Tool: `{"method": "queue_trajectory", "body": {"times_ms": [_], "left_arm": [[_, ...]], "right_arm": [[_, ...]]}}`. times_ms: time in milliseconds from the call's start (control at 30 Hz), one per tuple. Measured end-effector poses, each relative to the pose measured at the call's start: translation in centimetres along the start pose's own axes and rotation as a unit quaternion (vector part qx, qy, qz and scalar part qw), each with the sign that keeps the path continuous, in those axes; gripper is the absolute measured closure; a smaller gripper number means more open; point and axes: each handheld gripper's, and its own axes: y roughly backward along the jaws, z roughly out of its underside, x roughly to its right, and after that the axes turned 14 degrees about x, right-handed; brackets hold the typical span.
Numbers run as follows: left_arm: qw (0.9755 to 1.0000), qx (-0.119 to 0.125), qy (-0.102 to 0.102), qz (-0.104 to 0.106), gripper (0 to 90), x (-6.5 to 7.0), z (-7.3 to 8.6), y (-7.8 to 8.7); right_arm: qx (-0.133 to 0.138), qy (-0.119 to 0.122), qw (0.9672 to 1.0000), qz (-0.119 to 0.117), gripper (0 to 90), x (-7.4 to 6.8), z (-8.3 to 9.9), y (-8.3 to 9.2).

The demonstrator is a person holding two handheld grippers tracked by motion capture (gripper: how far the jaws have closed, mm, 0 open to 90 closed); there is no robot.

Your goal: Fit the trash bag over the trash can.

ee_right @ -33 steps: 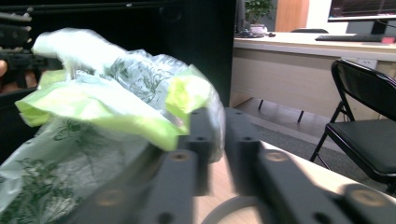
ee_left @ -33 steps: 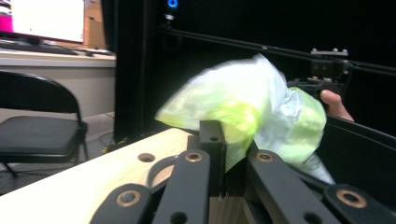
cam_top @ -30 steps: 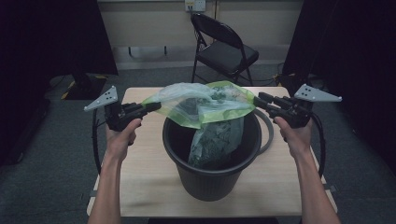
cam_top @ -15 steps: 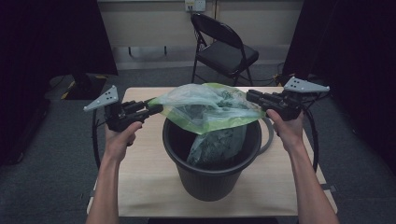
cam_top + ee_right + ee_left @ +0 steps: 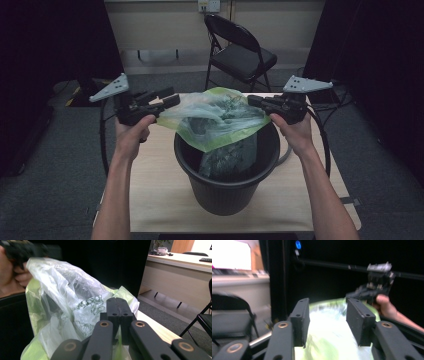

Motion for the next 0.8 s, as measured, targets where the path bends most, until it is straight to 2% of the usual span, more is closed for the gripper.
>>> {"method": "queue_trajectory", "body": {"times_ms": [100,200,267,433,500,600,700,733,800], "left_arm": [[0.9994,-0.031,0.014,0.002,52.3,-0.5,2.0,-0.7],[0.9994,-0.030,0.013,0.011,80.0,-0.4,3.1,-0.2],[0.9997,-0.022,0.008,0.009,90.0,-0.1,3.1,0.5],[0.9992,-0.023,-0.013,0.030,90.0,1.9,2.8,2.4],[0.9988,-0.026,-0.025,0.031,90.0,2.6,2.7,3.1],[0.9987,-0.024,-0.024,0.038,90.0,3.0,2.7,4.2],[0.9984,-0.025,-0.024,0.046,90.0,3.2,2.7,4.5],[0.9984,-0.024,-0.026,0.044,88.1,3.2,2.6,4.5],[0.9988,-0.009,-0.018,0.045,75.0,3.1,2.1,4.5]], "right_arm": [[0.006,-0.004,1.0000,0.006,90.0,0.1,0.2,0.4],[0.007,-0.008,0.9998,0.018,90.0,0.4,0.6,1.0],[0.010,-0.011,0.9996,0.023,90.0,0.6,0.8,1.4],[0.023,-0.016,0.9989,0.037,90.0,0.7,1.1,2.8],[0.021,-0.018,0.9988,0.040,90.0,0.8,1.3,3.1],[0.013,-0.017,0.9986,0.048,90.0,0.9,1.8,3.6],[0.009,-0.019,0.9987,0.047,90.0,1.0,2.3,3.7],[0.009,-0.018,0.9987,0.047,90.0,0.9,2.4,3.7],[0.016,-0.018,0.9989,0.040,90.0,0.8,2.2,3.7]]}}
